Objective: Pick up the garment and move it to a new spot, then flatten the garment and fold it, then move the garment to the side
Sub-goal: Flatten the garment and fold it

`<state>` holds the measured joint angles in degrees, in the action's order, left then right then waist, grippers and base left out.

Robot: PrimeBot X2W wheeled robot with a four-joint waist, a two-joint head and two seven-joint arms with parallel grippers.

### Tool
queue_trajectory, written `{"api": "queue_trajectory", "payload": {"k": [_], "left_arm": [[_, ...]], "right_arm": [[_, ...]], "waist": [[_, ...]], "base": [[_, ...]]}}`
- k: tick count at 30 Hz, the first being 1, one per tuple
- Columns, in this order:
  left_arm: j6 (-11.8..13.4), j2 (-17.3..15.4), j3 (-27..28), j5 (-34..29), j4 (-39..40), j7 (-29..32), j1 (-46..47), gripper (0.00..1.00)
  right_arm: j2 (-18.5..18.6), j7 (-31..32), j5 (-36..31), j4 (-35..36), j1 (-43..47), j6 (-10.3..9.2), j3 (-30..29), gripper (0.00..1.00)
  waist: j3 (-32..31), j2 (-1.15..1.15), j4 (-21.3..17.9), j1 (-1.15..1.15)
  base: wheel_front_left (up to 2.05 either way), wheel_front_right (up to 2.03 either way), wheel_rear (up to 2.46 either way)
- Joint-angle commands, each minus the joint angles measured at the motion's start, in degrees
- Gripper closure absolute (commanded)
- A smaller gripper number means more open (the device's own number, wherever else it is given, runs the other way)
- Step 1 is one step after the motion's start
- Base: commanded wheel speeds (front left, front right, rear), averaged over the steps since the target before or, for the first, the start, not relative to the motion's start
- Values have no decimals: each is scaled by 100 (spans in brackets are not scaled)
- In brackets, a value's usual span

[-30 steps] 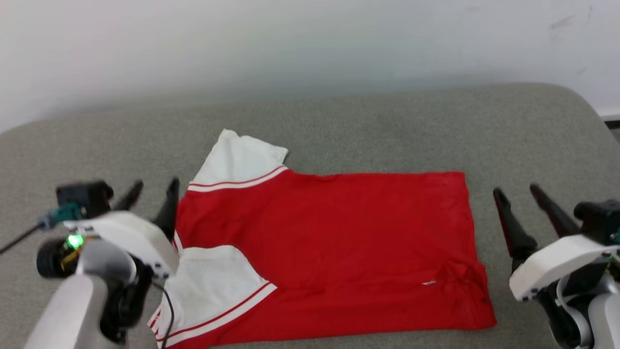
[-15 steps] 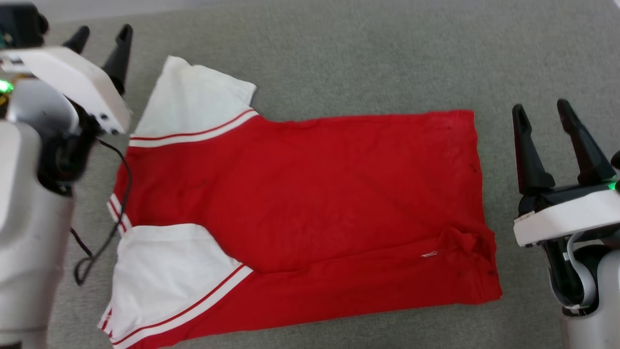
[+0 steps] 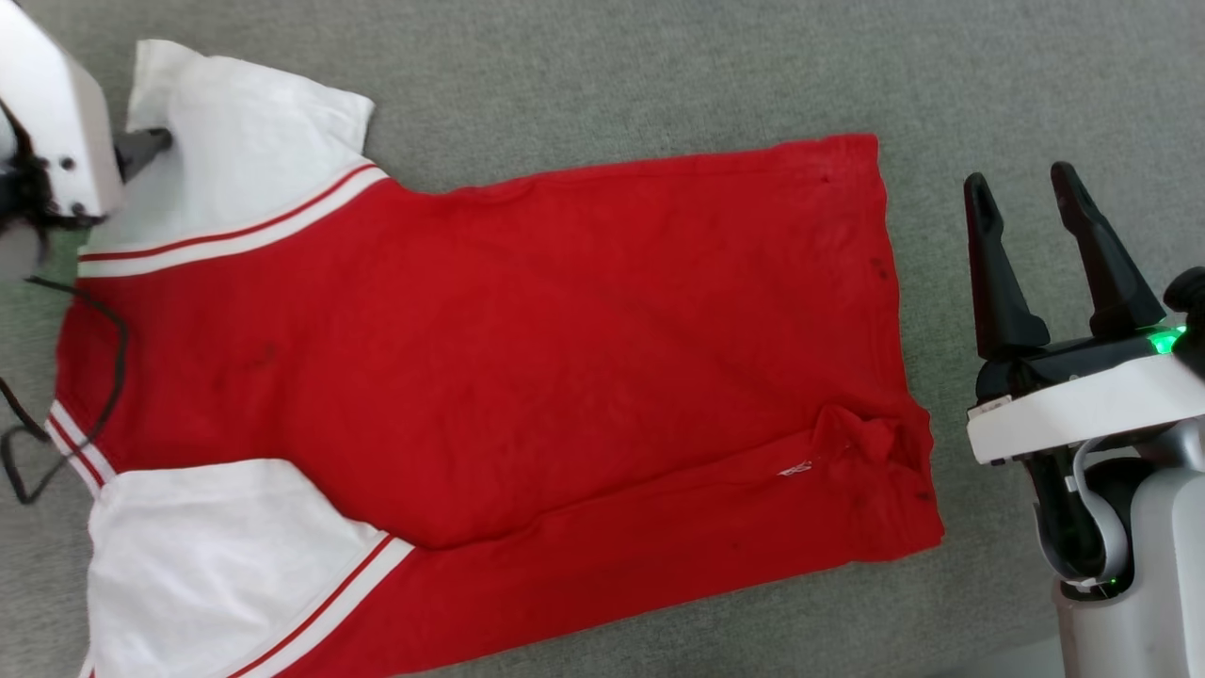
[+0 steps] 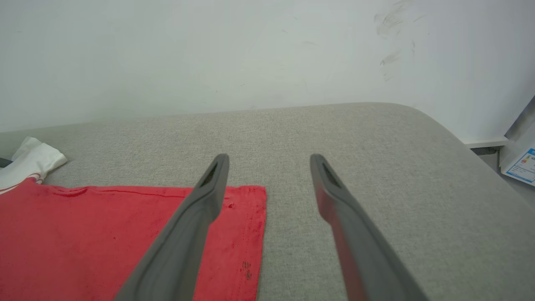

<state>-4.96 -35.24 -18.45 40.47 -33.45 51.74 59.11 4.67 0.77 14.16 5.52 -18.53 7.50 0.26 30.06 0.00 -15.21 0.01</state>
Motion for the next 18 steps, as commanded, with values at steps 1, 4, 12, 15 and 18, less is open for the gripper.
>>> {"api": "queue_trajectory", "payload": {"k": [1,4,12,15,18], "left_arm": [[-6,19,-49,50,-119,149,-5,0],[76,90,-100,161,-369,448,-186,0],[73,297,-101,196,-405,121,-325,100],[35,338,-73,116,-327,-280,-215,100],[3,415,-73,2,-219,-810,-69,100]], "right_arm": [[-44,-46,34,-10,-85,-2,6,0],[-64,-61,82,-63,-110,-2,21,0],[-47,65,257,-196,-141,-2,-58,0],[59,192,349,-320,-210,-2,-105,0],[290,520,629,-704,-495,-2,-158,0]], "waist": [[140,0,-105,-1],[212,0,-148,-1],[155,0,-94,-1],[18,0,15,-1],[-229,0,210,-1]], "base": [[0,0,0],[0,0,0],[0,0,0],[0,0,0],[0,0,0]]}}
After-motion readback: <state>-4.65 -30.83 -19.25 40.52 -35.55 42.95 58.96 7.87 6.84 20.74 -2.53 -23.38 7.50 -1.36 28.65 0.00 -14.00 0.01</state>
